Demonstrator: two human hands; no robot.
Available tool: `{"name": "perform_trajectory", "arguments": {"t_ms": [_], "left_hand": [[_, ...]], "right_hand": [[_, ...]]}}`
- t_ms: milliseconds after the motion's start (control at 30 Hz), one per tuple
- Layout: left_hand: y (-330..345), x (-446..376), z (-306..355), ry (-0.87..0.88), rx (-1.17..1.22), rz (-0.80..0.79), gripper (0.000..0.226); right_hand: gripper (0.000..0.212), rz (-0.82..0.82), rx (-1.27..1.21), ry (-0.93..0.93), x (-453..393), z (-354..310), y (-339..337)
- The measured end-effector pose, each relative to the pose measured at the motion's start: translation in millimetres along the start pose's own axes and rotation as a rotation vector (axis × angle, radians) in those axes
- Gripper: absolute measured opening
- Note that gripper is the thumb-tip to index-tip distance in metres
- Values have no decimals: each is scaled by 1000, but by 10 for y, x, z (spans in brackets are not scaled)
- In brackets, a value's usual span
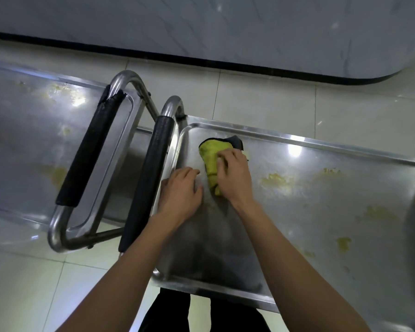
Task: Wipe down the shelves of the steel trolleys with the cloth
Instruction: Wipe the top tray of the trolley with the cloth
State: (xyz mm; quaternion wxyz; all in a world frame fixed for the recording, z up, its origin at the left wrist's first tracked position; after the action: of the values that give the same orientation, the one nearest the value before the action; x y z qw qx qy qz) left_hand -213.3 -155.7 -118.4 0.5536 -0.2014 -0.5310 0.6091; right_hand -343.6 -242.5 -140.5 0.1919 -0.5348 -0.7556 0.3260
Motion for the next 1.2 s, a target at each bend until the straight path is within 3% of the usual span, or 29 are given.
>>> {"name": "perform_trajectory", "arguments": {"t_ms": [67,133,233,300,467,567,867,1200], "left_hand": [[9,-17,-48,-16,-7,17,41],[35,-42,-78,-28,-25,20,37],[132,-77,-122,-59,-47,-21,34],[198,-97,-163,-88,-59,-55,34],[231,-91,-211,-139,-34,-56,38],[234,-83,-203,-167,-27,-65,39],[315,-58,-352,-149,-95,-104,48],[363,-22,-397,-146,-147,-188,50]], "right_hand": [[31,-31,124,-117,6,10,-37],[41,-165,257,-198,4,32,33],[55,-391,282,-271,20,85,224],[59,-430,308,-322,34,136,290],[61,-310,440,-343,50,168,416],[58,-262,394,-274,-89,122,532],[52,-331,338,-334,-553,-146,922],[52,-262,328,-290,-404,-120,874]]}}
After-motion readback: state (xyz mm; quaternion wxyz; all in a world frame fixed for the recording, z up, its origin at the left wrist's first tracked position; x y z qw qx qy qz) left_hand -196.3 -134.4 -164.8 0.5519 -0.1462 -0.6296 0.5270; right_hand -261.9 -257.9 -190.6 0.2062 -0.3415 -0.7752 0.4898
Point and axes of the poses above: each hand's wrist, its own x-axis away from the middle knuckle, its own y-axis out of the palm, z = x × y, the point moved 6 cm from there along -x, towards the middle knuckle, and after that the axes turned 6 degrees about -y, right-handed, at the moved point
